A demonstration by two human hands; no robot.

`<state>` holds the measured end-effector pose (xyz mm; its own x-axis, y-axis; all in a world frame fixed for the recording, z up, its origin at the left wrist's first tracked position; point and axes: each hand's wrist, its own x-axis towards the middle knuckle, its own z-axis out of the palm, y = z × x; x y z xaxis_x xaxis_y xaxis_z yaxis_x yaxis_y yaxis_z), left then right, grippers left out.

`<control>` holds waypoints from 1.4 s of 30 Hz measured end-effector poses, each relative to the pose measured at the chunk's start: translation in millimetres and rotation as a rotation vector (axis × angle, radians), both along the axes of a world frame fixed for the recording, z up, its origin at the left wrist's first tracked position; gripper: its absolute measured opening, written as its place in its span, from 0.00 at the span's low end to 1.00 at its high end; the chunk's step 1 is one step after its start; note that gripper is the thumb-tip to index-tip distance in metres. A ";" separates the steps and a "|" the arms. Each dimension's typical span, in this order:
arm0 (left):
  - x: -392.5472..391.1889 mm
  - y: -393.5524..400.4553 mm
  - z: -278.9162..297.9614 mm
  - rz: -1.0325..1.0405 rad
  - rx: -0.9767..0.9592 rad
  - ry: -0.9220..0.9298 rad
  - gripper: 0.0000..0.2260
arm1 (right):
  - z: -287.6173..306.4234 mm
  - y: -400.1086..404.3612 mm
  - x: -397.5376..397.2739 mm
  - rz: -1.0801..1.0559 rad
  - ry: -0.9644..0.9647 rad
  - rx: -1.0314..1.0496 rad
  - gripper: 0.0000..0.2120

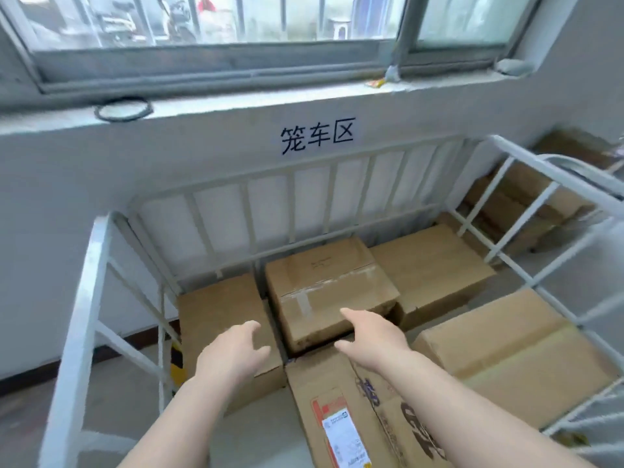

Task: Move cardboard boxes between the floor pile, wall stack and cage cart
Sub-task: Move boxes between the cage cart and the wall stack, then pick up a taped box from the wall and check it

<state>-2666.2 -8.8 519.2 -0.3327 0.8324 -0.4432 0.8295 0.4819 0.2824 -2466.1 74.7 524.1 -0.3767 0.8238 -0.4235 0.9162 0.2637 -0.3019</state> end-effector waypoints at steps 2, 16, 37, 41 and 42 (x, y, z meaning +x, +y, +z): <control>27.3 -2.6 47.5 -0.072 0.068 0.012 0.21 | 46.0 -13.2 37.8 -0.079 0.050 0.054 0.30; 305.8 -5.3 162.3 -0.534 0.117 -0.036 0.01 | 178.0 -105.4 314.9 -0.463 0.118 0.175 0.29; 685.0 159.5 136.6 -0.465 0.151 -0.333 0.15 | 166.8 25.1 668.3 -0.724 0.338 0.129 0.29; 730.9 225.4 114.7 -0.424 0.178 -0.365 0.15 | 152.9 91.2 713.4 -0.721 0.305 0.106 0.28; 742.9 242.0 111.0 -0.423 0.180 -0.370 0.16 | 150.2 106.9 724.2 -0.735 0.311 0.098 0.28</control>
<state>-1923.3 233.2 630.1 0.1946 0.9318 -0.3063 0.7702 0.0483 0.6360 -1741.9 181.6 674.3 0.1876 0.9349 -0.3014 0.7437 -0.3356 -0.5782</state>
